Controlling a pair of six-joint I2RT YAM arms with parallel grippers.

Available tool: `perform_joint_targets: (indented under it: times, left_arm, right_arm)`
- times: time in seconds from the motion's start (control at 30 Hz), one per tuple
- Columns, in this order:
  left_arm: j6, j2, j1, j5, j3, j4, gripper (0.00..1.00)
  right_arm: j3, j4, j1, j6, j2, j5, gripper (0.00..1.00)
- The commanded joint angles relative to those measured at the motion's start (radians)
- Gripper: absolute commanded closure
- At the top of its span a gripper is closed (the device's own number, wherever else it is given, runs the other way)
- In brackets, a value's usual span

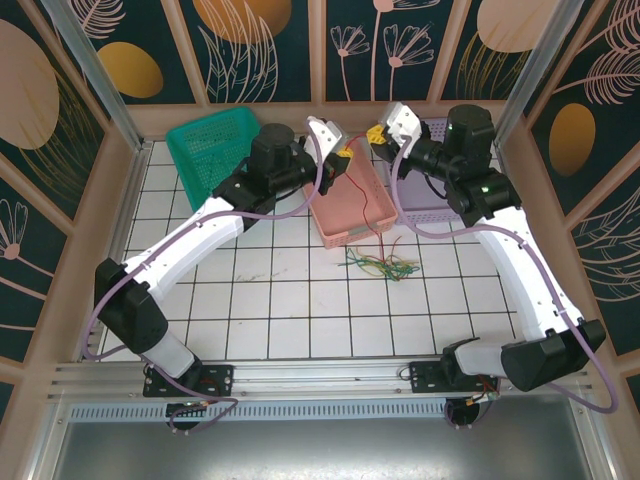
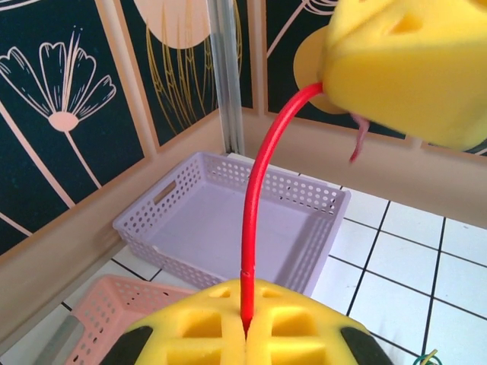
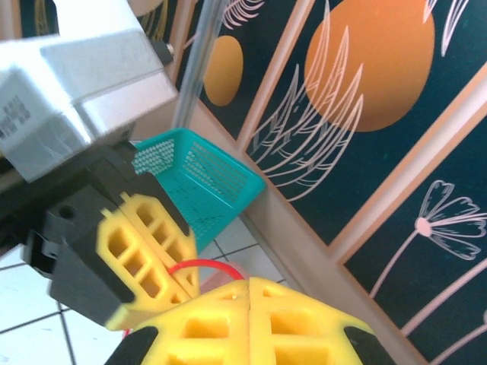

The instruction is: Untangle the cables

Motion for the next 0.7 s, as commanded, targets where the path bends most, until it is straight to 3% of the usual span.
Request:
perform_joint_targets:
  times: [0.0, 0.03, 0.07, 0.13, 0.27, 0.37, 0.47, 0.6, 0.67]
  left_arm:
    - [-0.075, -0.023, 0.001, -0.008, 0.034, -0.047, 1.0]
    - [-0.099, -0.025, 0.004, -0.003, 0.037, -0.051, 1.0]
    - [-0.129, -0.024, 0.008, -0.002, 0.042, -0.056, 1.0]
    - [-0.185, -0.012, 0.018, -0.003, 0.067, -0.077, 1.0]
    - [-0.279, 0.019, 0.035, -0.039, 0.128, -0.144, 1.0]
    - [-0.316, 0.022, 0.035, -0.049, 0.134, -0.148, 1.0]
    - [-0.323, 0.022, 0.035, -0.043, 0.139, -0.158, 1.0]
    - [-0.313, 0.016, 0.035, -0.049, 0.121, -0.164, 1.0]
    - [-0.31, 0.013, 0.035, -0.051, 0.114, -0.163, 1.0]
  right_arm:
    - [-0.011, 0.091, 0.0, -0.053, -0.034, 0.039, 1.0]
    - [-0.009, 0.112, -0.001, -0.028, -0.034, 0.038, 0.98]
    - [-0.013, 0.134, 0.001, 0.006, -0.036, 0.05, 0.8]
    - [-0.006, 0.187, 0.001, 0.14, -0.037, 0.128, 0.57]
    - [0.027, 0.224, -0.016, 0.56, -0.056, 0.234, 0.41]
    - [0.08, 0.145, -0.017, 0.949, -0.047, 0.284, 0.4]
    - [0.109, 0.088, -0.017, 1.432, -0.015, 0.227, 0.4]
    - [-0.01, 0.251, 0.056, 2.06, 0.004, 0.217, 0.42]
    - [-0.054, 0.33, 0.101, 2.273, 0.029, 0.209, 0.42]
